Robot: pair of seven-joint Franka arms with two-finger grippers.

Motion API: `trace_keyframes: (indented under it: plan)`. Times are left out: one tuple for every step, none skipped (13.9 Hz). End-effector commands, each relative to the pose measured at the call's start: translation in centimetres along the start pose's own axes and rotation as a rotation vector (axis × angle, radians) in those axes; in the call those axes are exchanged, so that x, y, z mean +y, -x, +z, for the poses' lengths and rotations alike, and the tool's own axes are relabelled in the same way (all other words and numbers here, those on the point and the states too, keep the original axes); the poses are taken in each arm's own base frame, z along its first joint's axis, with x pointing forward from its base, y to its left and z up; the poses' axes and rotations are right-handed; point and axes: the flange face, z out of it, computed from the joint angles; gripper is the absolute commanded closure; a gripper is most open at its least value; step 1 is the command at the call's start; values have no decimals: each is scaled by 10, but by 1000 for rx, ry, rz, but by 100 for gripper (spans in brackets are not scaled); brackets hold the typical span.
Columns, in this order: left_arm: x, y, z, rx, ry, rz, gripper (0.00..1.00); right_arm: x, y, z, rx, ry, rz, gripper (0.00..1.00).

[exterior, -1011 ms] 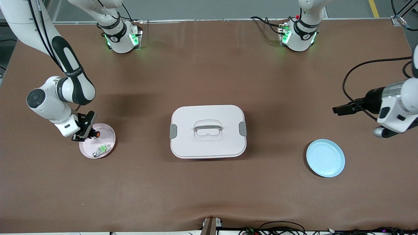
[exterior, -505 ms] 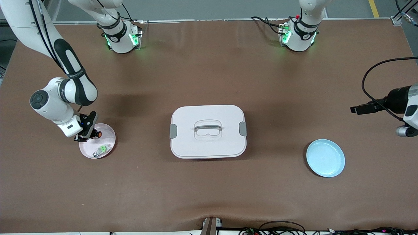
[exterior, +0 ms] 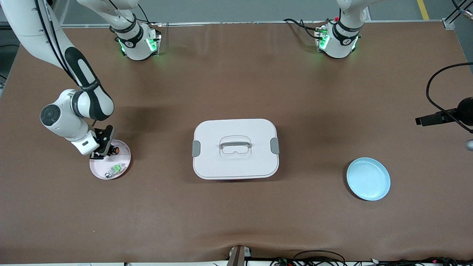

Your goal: Transfer orange switch to right arm and place

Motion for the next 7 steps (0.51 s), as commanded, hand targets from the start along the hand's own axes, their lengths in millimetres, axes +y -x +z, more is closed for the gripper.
trace_keyframes:
  plan:
    - [5, 36, -17, 15, 14, 11, 0, -4, 2, 1, 16, -5, 16, 85]
    - [9, 48, -19, 19, 12, 18, 0, -4, 4, 1, 26, -14, 40, 1]
    - [10, 58, -22, 21, 14, 25, 0, -4, 3, 0, 36, -29, 56, 0]
    - [9, 68, -24, 29, 22, 26, 0, -1, 3, -3, 40, -27, 59, 0]
    - [9, 80, -28, 42, 46, 30, 0, 1, 0, -5, 42, -30, 54, 0]
    - [9, 93, -36, 67, 63, 37, 0, 5, -1, -10, 46, -38, 54, 0]
    - [14, 105, -42, 86, 63, 49, 0, 10, -3, -14, 50, -50, 55, 0]
